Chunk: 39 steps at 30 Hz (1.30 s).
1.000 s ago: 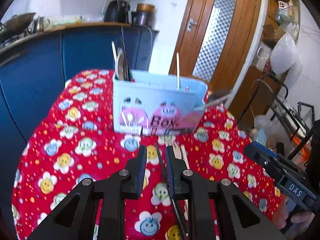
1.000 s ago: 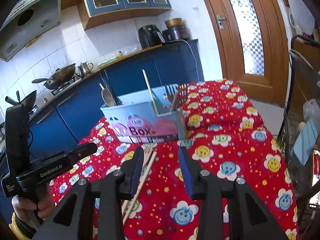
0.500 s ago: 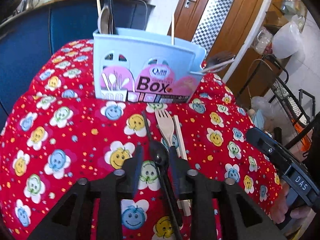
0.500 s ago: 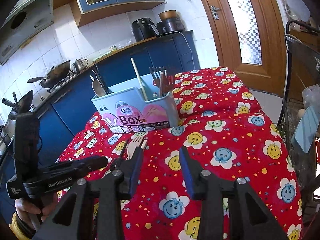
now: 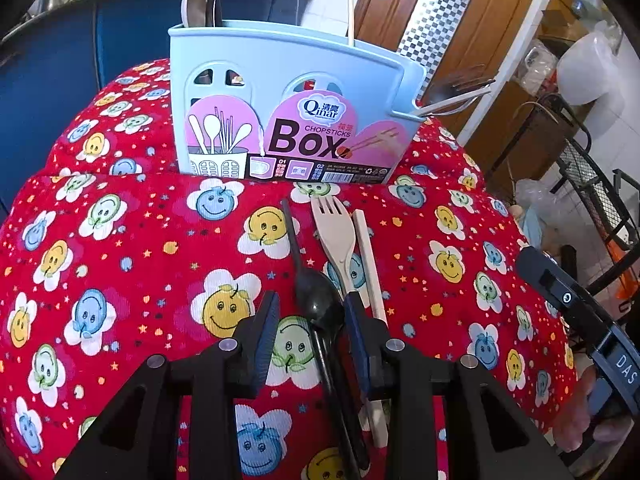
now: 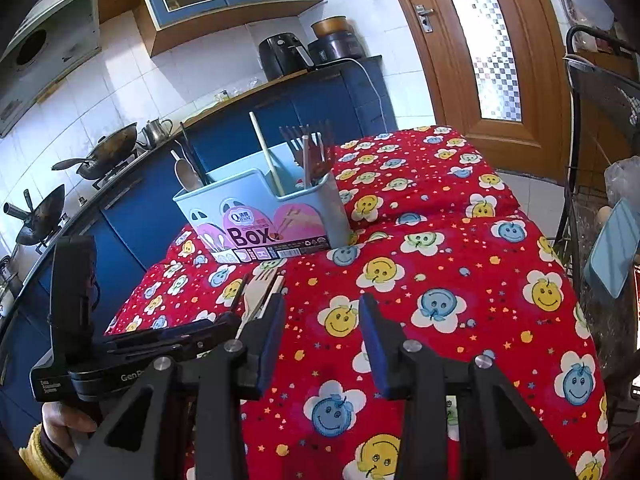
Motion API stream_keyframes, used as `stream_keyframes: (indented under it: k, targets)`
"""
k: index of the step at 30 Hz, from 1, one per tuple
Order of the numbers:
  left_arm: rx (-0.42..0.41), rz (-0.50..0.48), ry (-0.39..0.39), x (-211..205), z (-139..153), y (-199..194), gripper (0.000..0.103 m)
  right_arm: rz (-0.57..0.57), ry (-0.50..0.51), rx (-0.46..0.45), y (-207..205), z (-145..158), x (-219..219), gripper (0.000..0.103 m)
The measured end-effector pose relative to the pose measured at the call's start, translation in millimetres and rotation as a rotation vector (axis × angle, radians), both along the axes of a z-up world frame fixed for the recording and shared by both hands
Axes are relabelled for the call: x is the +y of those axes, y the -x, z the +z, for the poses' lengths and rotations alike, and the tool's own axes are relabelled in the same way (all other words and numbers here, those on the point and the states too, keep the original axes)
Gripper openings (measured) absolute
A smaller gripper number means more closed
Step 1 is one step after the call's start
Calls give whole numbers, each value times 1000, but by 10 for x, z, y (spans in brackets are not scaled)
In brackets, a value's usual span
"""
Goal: Organize utensils
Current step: 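Move both tools back down toward the wooden fork and remaining utensils, then grasp the black chopstick with the left tool while the right tool grasps a wooden chopstick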
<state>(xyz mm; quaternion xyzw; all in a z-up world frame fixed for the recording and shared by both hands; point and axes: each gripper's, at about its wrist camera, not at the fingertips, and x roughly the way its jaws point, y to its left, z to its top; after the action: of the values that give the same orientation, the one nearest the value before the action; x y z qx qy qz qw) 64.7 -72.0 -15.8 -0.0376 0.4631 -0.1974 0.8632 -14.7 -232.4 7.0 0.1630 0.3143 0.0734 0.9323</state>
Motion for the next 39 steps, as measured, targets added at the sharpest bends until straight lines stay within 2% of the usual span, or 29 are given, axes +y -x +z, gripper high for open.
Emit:
stream_keyframes:
  k: [1,2,3,6,12,13,14,21,25,29,33,39]
  targets:
    - [0,0,2,-6,3,1,34,0,-1,2,-2,-6,-2,41]
    - [-2,-2,7,-7,5,2,26,-1,-1,2,-4,-8,-2,41]
    - [-5,-6,16,-12,9,9,23,-1,-1,2,-3,-9,-1,41]
    - [-19,-13,19,-29,23,30,22,0,-1,2,-3,-9,1,41]
    - [-62,-46,18,-96,86,101,12,3,-2,6,-9,-15,12,41]
    - [-60,-56,24,-106,86,102,3,3,-2,8,-12,-20,14,41]
    - [-48,-66,31,-118,73,98,2,4,-3,9,-11,-24,18,41]
    - [-28,-72,32,-145,15,86,3,9,-1,9,-7,-23,39,41]
    - [-42,-69,83,-70,72,107,2,18,5,12,-19,-14,69,41]
    - [-97,-57,150,84,238,140,2,32,11,23,-45,-4,111,41]
    - [-181,-34,168,238,418,178,2,68,25,40,-105,29,197,41]
    - [-236,1,209,456,538,162,2,169,20,133,-301,13,407,41]
